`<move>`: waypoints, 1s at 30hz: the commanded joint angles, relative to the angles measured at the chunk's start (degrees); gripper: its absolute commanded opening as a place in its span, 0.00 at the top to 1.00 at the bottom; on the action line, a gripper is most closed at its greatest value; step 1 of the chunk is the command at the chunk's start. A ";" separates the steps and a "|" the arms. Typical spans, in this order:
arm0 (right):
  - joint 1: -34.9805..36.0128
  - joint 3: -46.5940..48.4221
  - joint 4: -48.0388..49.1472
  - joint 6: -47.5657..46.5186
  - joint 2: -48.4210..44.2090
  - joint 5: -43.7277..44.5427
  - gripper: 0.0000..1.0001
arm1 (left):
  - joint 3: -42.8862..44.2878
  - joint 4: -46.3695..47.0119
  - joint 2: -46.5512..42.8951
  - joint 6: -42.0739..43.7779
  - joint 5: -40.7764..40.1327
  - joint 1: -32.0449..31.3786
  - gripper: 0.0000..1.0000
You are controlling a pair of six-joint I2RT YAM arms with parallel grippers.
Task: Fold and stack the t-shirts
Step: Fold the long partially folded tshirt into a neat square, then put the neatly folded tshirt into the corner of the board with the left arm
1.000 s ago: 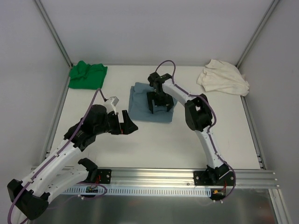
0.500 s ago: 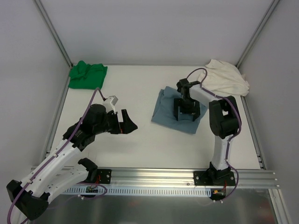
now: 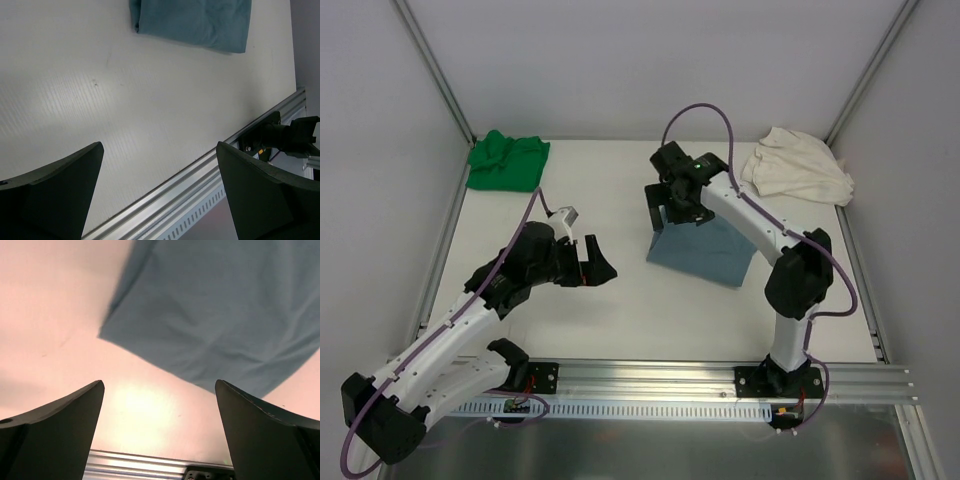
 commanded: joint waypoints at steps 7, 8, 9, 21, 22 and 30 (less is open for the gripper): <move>7.45 7.56 -4.11 4.08 11.15 1.81 0.01 | -0.76 3.28 0.31 0.99 -0.27 -0.60 0.01; 7.45 7.56 -3.75 4.26 11.85 1.72 0.00 | -0.84 3.10 0.22 1.08 -0.27 -0.51 0.01; 7.45 7.56 -3.40 4.44 12.99 1.72 0.00 | -1.11 2.92 0.05 1.35 -0.53 -0.51 0.01; 8.33 6.07 1.08 7.16 17.13 -2.85 0.01 | -2.43 3.36 -0.04 1.61 -0.10 -0.51 0.01; 8.42 5.63 1.78 7.16 17.30 -3.46 0.01 | -2.51 3.45 0.13 1.61 -0.01 -0.51 0.01; 8.51 0.36 6.18 9.01 18.97 -5.40 0.01 | -2.51 3.10 0.31 1.88 -0.36 -0.51 0.01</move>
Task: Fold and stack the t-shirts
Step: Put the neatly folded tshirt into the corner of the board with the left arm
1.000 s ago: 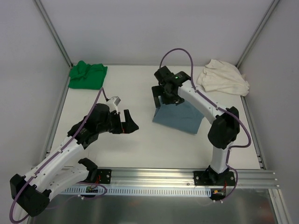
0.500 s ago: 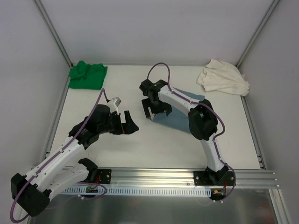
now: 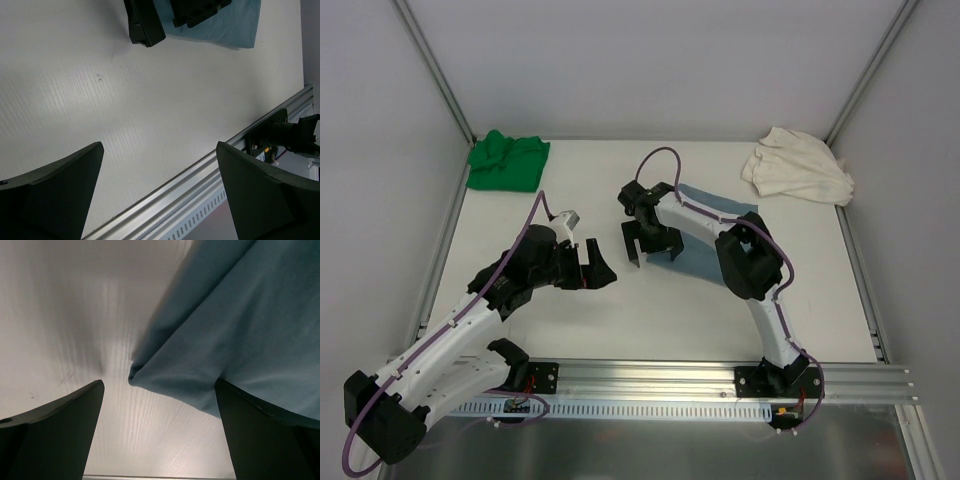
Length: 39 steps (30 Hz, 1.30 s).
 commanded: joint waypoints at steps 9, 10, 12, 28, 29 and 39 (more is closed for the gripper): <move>0.42 -3.88 3.26 2.08 1.01 -0.23 0.43 | -0.57 1.66 -0.24 1.44 -0.52 -0.51 0.01; 0.42 -4.14 3.35 2.25 0.92 -0.24 0.56 | -0.66 1.66 -0.33 1.35 -0.51 -0.51 0.01; 0.42 -4.58 3.62 2.34 0.92 -0.59 0.99 | -1.01 1.83 -0.50 1.26 -0.51 -0.51 0.01; 4.11 -20.39 3.44 4.80 -23.15 1.26 1.00 | -4.79 23.83 23.82 -3.12 7.56 -0.34 0.01; 4.11 -20.93 3.35 4.89 -24.29 1.34 1.00 | -5.14 27.55 26.02 -4.35 8.79 -0.34 0.01; 4.29 -24.53 3.97 5.33 -29.05 0.47 1.00 | -12.16 64.39 42.74 -21.31 9.86 -0.43 0.01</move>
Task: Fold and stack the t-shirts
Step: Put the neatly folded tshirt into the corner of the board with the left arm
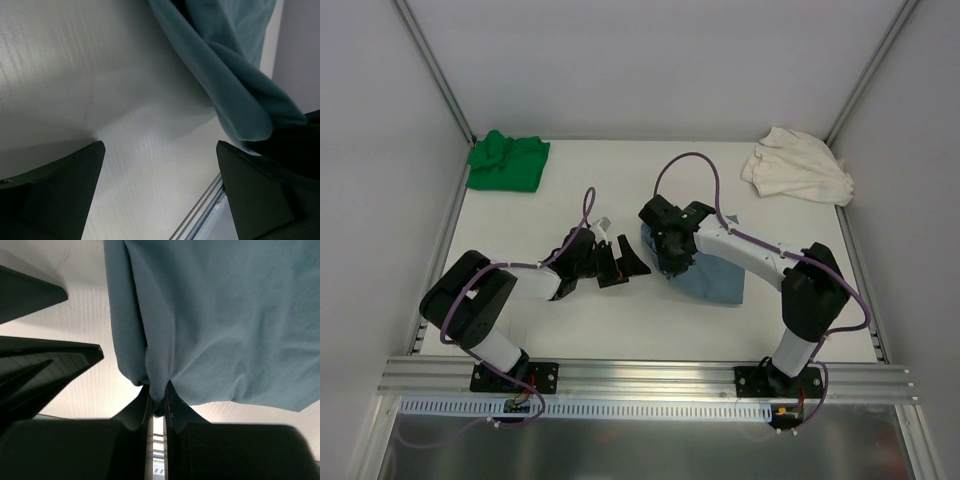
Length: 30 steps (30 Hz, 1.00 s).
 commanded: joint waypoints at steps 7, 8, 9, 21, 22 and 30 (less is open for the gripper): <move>0.20 -2.97 1.37 1.79 -1.88 -1.46 1.00 | -6.15 25.95 2.90 -11.23 -5.42 -0.36 0.02; 0.29 -3.06 1.55 1.97 -1.97 -1.64 1.00 | -6.24 27.09 3.77 -11.93 -5.60 -0.45 0.01; 0.29 -3.23 1.73 1.88 -1.97 -1.81 1.00 | -6.33 30.06 4.39 -13.33 -5.60 -0.36 0.01; 0.64 -2.97 2.17 2.15 -2.32 -2.78 1.00 | -1.24 53.12 22.40 -26.00 -6.13 -0.71 0.01; 0.82 -2.97 2.25 2.23 -2.23 -2.96 1.00 | -0.80 53.73 23.46 -26.17 -6.04 -0.80 0.01; 1.26 -2.97 2.52 2.41 -1.79 -3.57 1.00 | 5.00 53.12 28.03 -26.79 -5.42 -1.33 0.02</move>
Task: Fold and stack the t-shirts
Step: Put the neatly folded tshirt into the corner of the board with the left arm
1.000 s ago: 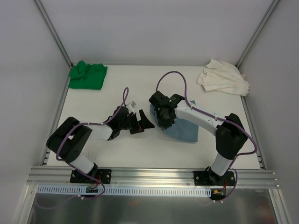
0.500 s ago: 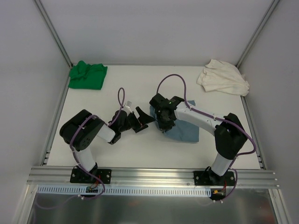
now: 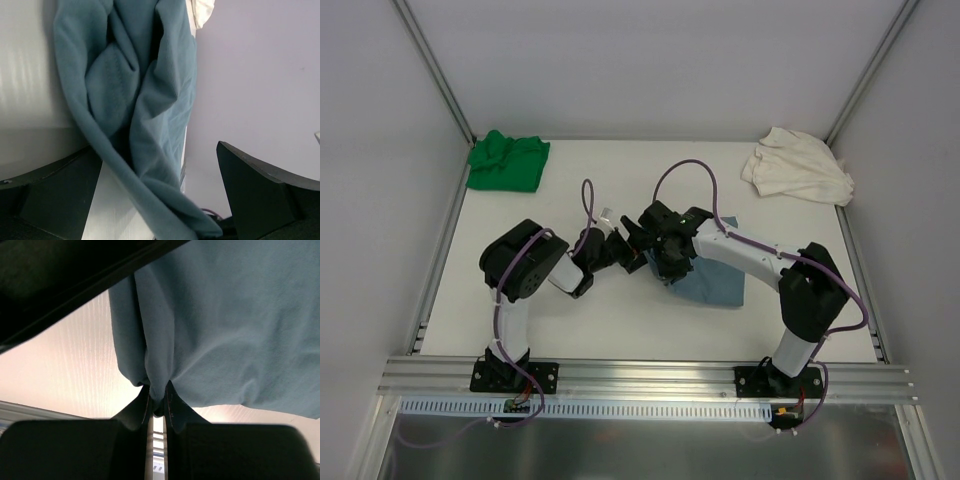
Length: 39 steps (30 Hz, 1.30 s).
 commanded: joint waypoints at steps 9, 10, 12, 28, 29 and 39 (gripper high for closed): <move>1.06 0.99 -0.17 1.56 -2.49 -0.89 1.00 | 7.94 7.93 7.29 0.51 0.31 -0.56 0.09; 1.15 0.81 -0.17 1.64 -2.49 -0.97 1.00 | 8.30 7.84 7.56 0.68 0.22 -0.56 0.16; 1.15 0.46 -0.08 1.64 -2.67 -1.06 1.00 | 9.35 7.32 8.26 1.12 0.48 -0.56 0.56; 3.26 -6.66 -1.04 3.40 -16.97 3.32 0.00 | 12.08 -3.22 4.40 9.02 0.31 1.10 1.00; 3.35 -7.44 -2.18 3.75 -19.35 4.46 0.00 | 11.91 -6.36 3.44 10.08 0.22 1.37 1.00; 2.65 -11.40 -9.58 4.37 -37.03 11.86 0.01 | 12.52 -24.92 -6.32 23.68 2.51 9.19 1.00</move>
